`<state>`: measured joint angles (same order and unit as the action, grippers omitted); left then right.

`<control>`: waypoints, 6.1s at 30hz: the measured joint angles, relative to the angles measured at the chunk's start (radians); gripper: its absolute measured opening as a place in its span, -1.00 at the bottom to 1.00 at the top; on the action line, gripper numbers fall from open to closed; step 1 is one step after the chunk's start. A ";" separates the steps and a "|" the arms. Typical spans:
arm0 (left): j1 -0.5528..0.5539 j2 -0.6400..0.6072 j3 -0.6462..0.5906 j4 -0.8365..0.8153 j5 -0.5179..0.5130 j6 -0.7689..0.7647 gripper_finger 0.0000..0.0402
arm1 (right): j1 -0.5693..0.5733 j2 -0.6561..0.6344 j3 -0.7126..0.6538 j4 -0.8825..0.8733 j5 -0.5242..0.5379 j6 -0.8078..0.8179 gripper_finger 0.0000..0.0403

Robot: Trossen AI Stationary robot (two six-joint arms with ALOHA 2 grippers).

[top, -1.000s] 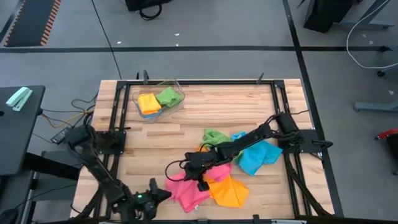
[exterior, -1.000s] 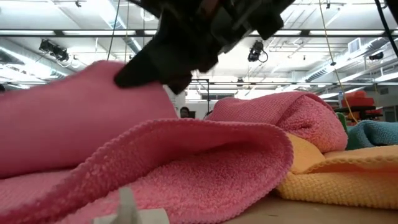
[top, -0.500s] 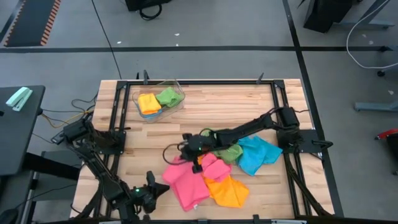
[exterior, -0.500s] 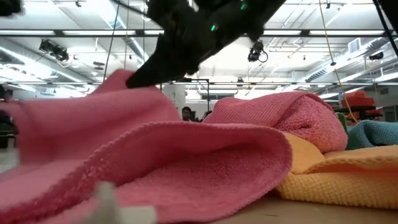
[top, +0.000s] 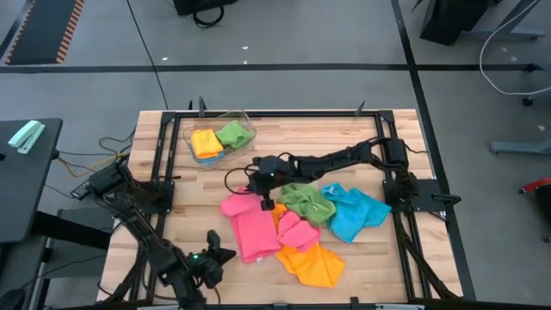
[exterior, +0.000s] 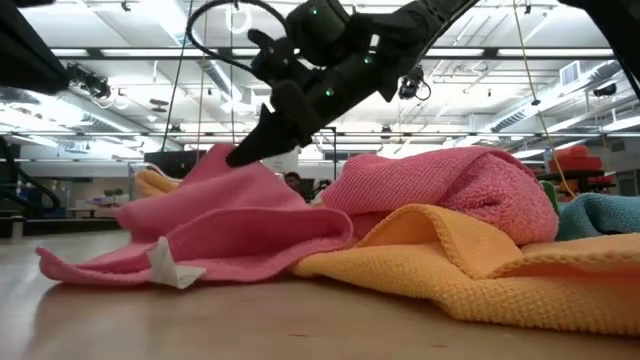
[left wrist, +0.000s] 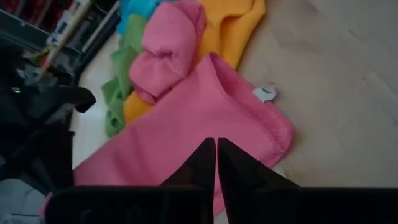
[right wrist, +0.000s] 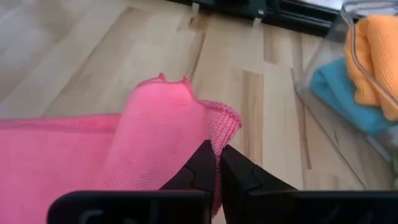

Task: Fold microfiber towels
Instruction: Fold the left pink microfiber towel

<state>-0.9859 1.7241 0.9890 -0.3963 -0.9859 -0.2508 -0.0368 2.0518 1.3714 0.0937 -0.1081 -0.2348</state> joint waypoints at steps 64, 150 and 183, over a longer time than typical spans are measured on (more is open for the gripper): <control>0.195 0.003 -0.038 -0.388 0.188 -0.314 -0.84 | 0.361 0.016 -0.004 -0.164 -0.285 0.130 0.08; 0.233 0.067 -0.051 -0.433 0.497 -0.474 -0.61 | 0.563 -0.049 0.077 -0.415 0.211 0.269 0.04; 0.063 0.061 0.123 -0.764 0.629 -0.810 -0.49 | 0.482 0.063 0.095 -0.236 0.259 0.222 0.02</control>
<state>-0.9230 1.7851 1.1118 -1.1600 -0.3573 -1.0612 0.4454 2.1150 1.4662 -0.1424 0.1507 -0.0124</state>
